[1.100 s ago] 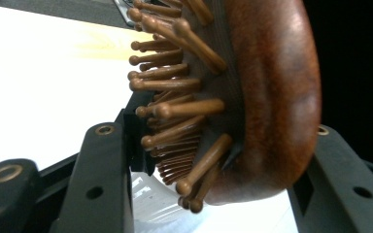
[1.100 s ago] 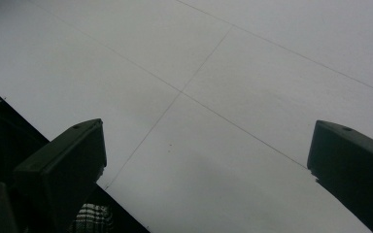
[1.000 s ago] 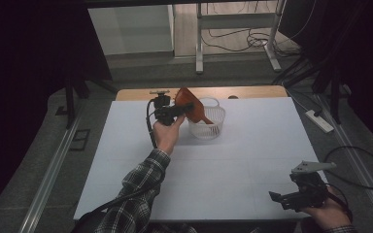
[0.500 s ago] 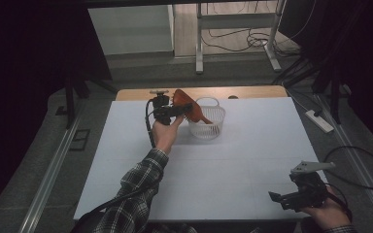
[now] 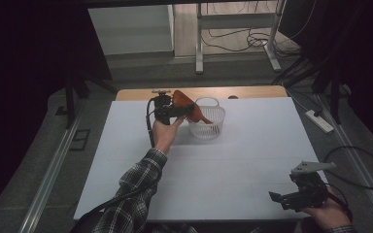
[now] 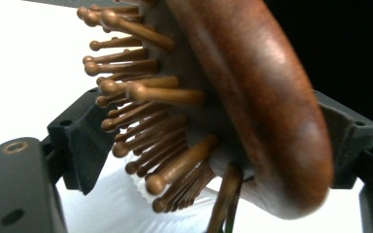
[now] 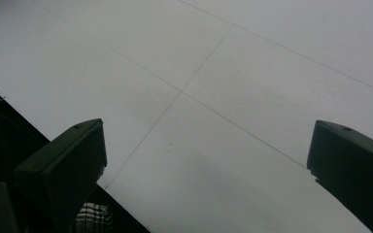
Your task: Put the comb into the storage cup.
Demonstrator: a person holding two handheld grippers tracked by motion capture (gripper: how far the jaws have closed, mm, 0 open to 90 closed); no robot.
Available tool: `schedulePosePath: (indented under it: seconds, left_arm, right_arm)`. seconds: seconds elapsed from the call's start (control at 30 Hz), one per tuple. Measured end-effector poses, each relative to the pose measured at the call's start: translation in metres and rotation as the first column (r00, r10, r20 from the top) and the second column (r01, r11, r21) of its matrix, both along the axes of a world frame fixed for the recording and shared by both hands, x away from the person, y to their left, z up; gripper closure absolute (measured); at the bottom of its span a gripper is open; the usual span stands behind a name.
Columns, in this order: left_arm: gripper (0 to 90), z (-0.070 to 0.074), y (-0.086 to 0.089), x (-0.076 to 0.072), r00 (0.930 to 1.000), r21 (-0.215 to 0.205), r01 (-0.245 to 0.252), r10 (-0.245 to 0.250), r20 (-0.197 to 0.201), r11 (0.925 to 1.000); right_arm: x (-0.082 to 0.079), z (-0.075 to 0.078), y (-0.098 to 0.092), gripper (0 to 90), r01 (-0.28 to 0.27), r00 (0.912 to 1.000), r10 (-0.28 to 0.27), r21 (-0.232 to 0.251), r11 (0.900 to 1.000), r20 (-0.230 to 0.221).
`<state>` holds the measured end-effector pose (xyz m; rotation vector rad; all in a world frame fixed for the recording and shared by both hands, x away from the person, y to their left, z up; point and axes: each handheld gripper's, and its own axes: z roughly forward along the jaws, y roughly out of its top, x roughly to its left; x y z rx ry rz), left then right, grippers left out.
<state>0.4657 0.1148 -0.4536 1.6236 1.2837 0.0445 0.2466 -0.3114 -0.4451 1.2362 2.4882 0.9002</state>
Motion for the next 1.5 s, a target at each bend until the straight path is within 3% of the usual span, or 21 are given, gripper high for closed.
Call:
schedulePosePath:
  seconds: [0.6, 0.93, 1.5]
  left_arm:
    - [6.4, 0.007, 0.004, -0.004, 0.9974, 0.082, 0.061, -0.064, 0.035, 0.9948]
    - [3.8, 0.011, 0.005, -0.007, 0.9926, 0.163, 0.09, -0.101, 0.066, 0.9826]
    - [0.5, 0.013, 0.013, -0.013, 0.9853, 0.247, 0.119, -0.145, 0.089, 0.9616]
  right_arm:
    - [0.0, 0.0, 0.0, 0.8, 0.004, 1.0, -0.004, 0.001, 1.0, 0.006]
    - [-0.001, 0.0, 0.0, 0.6, 0.008, 0.9999, -0.008, 0.005, 1.0, 0.009]
    - [-0.001, 0.002, -0.002, 0.0, 0.025, 0.9993, -0.025, 0.012, 1.0, 0.026]
